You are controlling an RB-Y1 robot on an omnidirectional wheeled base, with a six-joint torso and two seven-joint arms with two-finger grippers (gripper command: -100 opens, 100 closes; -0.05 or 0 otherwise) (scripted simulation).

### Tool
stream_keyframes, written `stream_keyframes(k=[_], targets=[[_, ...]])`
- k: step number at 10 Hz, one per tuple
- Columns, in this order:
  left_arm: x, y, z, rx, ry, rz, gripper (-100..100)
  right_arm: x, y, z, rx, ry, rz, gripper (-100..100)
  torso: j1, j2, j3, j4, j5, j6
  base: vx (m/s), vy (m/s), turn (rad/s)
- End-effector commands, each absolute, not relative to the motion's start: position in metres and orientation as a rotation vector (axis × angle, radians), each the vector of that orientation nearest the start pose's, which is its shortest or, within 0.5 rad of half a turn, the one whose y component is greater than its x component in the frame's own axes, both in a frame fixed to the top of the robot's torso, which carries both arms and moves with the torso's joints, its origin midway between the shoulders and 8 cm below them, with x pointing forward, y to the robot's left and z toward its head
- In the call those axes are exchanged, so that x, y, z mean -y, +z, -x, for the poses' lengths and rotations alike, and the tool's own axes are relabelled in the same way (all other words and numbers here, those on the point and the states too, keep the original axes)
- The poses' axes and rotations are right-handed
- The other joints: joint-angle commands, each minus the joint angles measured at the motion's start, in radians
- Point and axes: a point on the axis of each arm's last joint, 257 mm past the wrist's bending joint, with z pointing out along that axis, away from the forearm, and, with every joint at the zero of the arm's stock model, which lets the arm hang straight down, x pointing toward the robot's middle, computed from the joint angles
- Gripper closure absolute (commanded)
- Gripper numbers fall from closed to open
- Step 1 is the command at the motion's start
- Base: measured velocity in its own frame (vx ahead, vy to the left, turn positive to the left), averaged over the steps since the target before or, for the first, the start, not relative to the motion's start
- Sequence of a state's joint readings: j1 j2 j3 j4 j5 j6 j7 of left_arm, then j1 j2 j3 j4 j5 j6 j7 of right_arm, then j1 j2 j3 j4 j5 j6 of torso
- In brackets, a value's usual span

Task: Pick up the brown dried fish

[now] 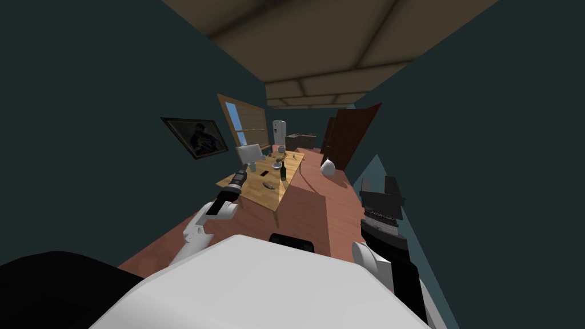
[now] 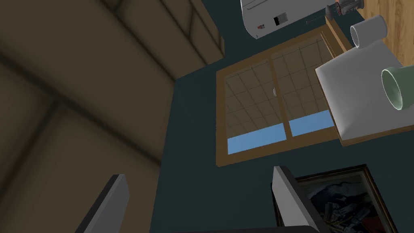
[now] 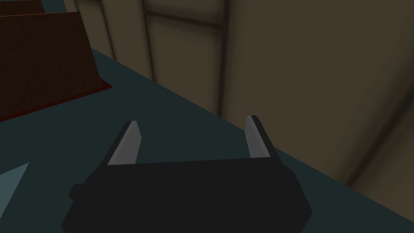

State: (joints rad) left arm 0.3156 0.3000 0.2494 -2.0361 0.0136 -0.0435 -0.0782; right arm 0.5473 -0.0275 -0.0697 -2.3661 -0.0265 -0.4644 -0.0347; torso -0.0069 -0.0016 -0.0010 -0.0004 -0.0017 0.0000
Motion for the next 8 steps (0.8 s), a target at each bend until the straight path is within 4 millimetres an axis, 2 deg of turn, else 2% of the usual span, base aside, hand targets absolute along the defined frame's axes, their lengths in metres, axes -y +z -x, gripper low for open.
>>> stream_keyframes(k=[1, 2, 3, 4, 5, 6, 7, 8], targets=[[-0.429, -0.094, -0.442, -1.112, -0.757, 0.853, -100, 0.302, 0.043, -0.325, -0.603, 1.270, -0.647, 0, 0.000, 0.000, 0.000, 0.000, 0.000, 0.000, 0.029, -0.101, 0.025], [-0.430, -0.098, -0.442, -1.120, -0.751, 0.864, -100, 0.302, 0.043, -0.325, -0.603, 1.270, -0.647, 0, 0.000, -0.001, 0.000, 0.000, 0.000, 0.000, 0.027, -0.073, 0.021], [-0.448, -0.106, -0.446, -1.139, -0.707, 0.892, -100, 0.302, 0.043, -0.325, -0.603, 1.270, -0.647, 0, 0.002, -0.001, 0.000, 0.000, 0.000, 0.000, 0.033, -0.066, 0.023], [-0.450, -0.110, -0.446, -1.147, -0.700, 0.905, -100, 0.302, 0.043, -0.325, -0.603, 1.270, -0.647, 0, 0.003, -0.001, -0.001, 0.000, 0.001, 0.000, 0.024, -0.058, 0.018], [-0.468, -0.117, -0.449, -1.163, -0.657, 0.932, -100, 0.302, 0.043, -0.325, -0.603, 1.270, -0.647, 0, 0.003, -0.001, 0.000, 0.000, 0.001, 0.000, 0.028, -0.085, 0.024], [-0.470, -0.122, -0.449, -1.172, -0.648, 0.947, -100, 0.302, 0.043, -0.325, -0.603, 1.270, -0.647, 0, 0.002, -0.001, -0.001, 0.000, 0.001, 0.000, 0.022, -0.075, 0.015], [-0.488, -0.129, -0.451, -1.187, -0.604, 0.976, -100, 0.302, 0.043, -0.325, -0.603, 1.270, -0.647, 0, 0.002, 0.000, 0.000, 0.000, 0.000, 0.000, 0.044, -0.085, 0.017], [-0.490, -0.133, -0.451, -1.196, -0.596, 0.991, -100, 0.302, 0.043, -0.325, -0.603, 1.270, -0.647, 0, 0.002, -0.002, -0.001, 0.000, 0.000, 0.000, 0.042, -0.066, 0.017]])
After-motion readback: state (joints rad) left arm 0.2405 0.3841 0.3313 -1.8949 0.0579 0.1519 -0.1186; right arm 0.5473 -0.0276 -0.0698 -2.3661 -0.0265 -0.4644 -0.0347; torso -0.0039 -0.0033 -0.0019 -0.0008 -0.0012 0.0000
